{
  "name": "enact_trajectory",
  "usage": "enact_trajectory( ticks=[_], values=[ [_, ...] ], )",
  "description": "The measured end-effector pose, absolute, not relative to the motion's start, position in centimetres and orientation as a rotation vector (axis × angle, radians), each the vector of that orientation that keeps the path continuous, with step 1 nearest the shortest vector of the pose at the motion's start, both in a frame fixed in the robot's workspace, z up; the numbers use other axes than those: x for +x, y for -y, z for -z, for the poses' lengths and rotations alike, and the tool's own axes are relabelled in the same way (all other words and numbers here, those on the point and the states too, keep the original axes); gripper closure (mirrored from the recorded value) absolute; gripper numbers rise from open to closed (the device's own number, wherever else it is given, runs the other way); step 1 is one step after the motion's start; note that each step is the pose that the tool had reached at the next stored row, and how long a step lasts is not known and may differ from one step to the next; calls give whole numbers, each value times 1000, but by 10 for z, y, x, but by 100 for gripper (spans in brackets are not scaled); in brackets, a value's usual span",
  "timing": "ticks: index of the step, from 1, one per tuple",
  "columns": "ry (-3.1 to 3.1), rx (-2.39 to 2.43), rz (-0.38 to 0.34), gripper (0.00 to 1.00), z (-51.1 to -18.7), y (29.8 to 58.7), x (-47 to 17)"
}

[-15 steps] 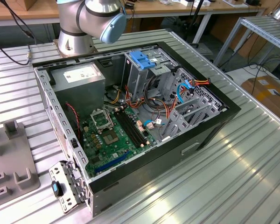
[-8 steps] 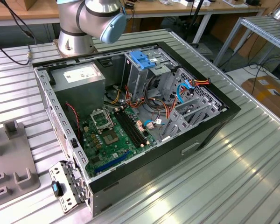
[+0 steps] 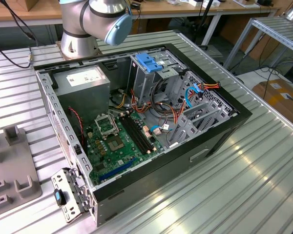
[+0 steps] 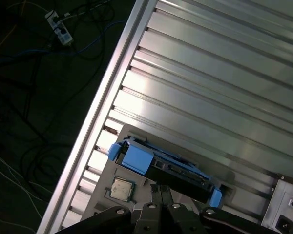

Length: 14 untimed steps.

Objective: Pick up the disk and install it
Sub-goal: 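Pick up the disk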

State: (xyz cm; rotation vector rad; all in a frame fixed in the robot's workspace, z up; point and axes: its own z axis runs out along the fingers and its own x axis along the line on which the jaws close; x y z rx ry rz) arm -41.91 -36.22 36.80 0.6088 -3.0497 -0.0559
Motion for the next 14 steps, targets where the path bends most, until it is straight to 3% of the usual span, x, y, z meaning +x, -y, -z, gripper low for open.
enact_trajectory(
  ticks=[14],
  values=[
    [3032,687,55,89,-365,362,-419]
  ],
)
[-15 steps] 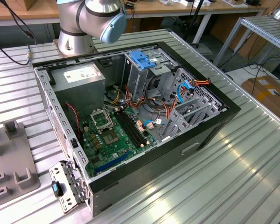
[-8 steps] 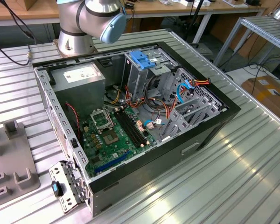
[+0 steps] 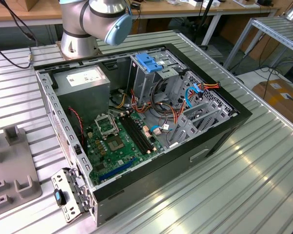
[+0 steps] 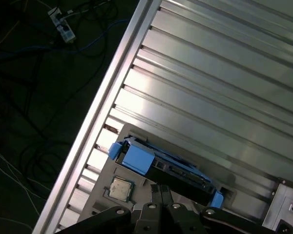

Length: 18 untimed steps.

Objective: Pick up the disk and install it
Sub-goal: 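Pick up the disk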

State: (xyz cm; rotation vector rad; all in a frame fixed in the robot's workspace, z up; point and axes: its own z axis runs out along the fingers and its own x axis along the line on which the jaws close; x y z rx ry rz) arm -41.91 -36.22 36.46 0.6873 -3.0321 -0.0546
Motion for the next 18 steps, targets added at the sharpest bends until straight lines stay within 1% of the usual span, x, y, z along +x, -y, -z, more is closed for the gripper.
enact_trajectory(
  ticks=[5,18],
  values=[
    [2996,824,52,89,-364,362,-419],
    [2986,859,51,89,-364,362,-419]
  ],
)
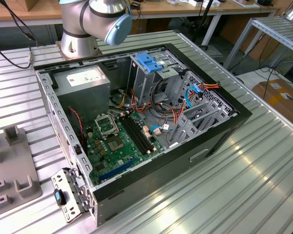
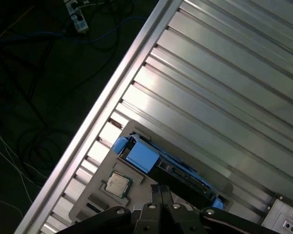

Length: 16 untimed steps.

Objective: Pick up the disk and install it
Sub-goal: 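Pick up the disk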

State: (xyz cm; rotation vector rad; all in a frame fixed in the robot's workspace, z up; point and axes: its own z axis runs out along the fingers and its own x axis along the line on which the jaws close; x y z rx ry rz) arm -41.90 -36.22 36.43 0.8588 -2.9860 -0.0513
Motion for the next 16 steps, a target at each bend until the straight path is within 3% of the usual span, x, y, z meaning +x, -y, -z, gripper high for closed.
enact_trajectory(
  ticks=[16],
  values=[
    [2904,1096,47,89,-364,362,-419]
  ],
)
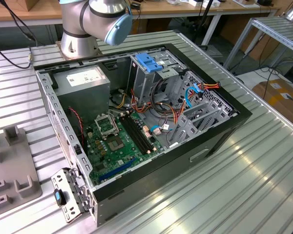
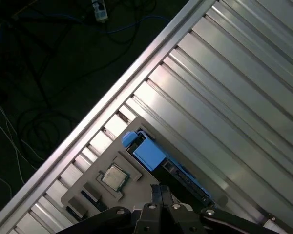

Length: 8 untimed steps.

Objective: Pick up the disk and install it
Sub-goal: 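Pick up the disk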

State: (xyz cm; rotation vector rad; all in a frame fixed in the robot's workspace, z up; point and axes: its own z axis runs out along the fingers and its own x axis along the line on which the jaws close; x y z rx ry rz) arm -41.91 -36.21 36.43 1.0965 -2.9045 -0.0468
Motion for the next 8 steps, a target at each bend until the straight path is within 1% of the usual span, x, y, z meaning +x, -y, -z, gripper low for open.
enact_trajectory(
  ticks=[8],
  values=[
    [2845,1239,44,89,-364,362,-419]
  ],
)
